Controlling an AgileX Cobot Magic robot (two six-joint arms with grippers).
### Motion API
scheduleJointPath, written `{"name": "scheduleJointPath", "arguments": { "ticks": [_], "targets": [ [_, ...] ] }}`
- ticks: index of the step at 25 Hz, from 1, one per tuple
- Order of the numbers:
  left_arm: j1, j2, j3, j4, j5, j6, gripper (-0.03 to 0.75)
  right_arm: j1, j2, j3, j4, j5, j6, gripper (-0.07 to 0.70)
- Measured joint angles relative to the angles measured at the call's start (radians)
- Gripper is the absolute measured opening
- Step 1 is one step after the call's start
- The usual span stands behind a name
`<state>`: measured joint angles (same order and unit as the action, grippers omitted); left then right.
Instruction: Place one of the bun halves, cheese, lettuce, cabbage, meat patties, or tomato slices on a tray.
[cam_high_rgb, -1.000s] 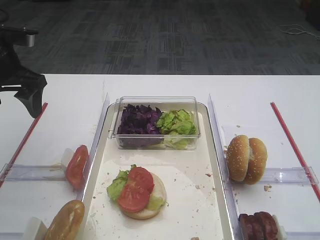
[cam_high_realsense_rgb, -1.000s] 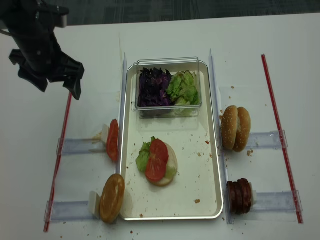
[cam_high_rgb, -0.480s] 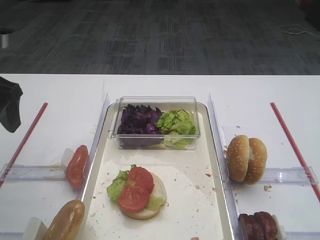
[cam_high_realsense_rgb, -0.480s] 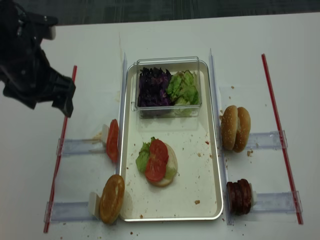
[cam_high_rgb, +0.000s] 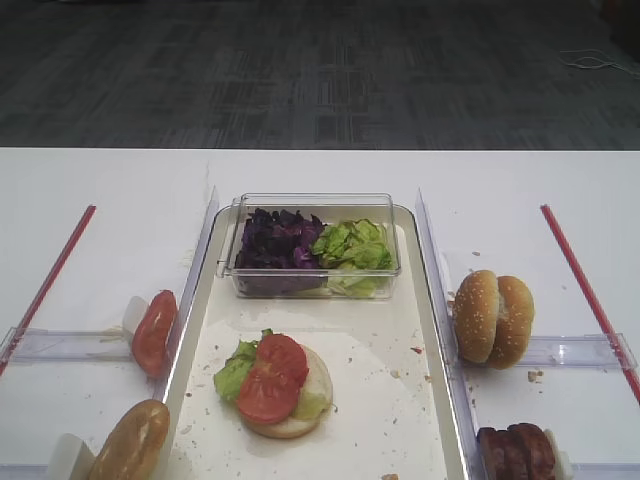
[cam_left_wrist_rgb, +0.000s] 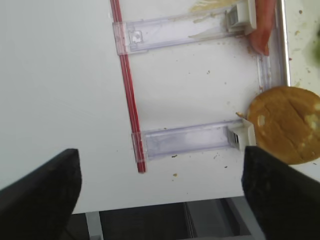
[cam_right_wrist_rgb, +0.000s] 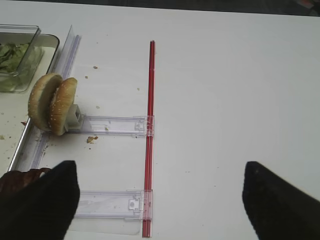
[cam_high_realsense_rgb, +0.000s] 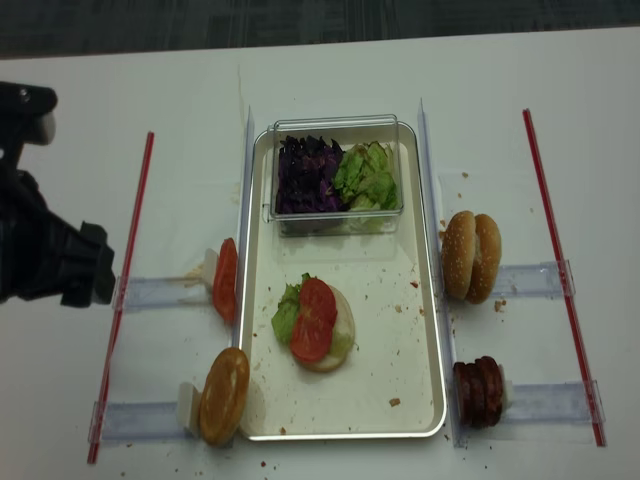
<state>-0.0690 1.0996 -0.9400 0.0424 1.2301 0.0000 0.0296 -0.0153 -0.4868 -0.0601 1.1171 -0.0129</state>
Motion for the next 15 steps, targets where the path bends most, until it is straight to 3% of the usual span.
{"name": "scheduleJointPath", "arguments": {
  "ticks": [15],
  "targets": [
    [0.0, -0.552, 0.289, 0.0, 0.013, 0.0, 0.631, 0.0, 0.0, 0.0, 0.0, 0.0, 0.006, 0.685]
  ]
}}
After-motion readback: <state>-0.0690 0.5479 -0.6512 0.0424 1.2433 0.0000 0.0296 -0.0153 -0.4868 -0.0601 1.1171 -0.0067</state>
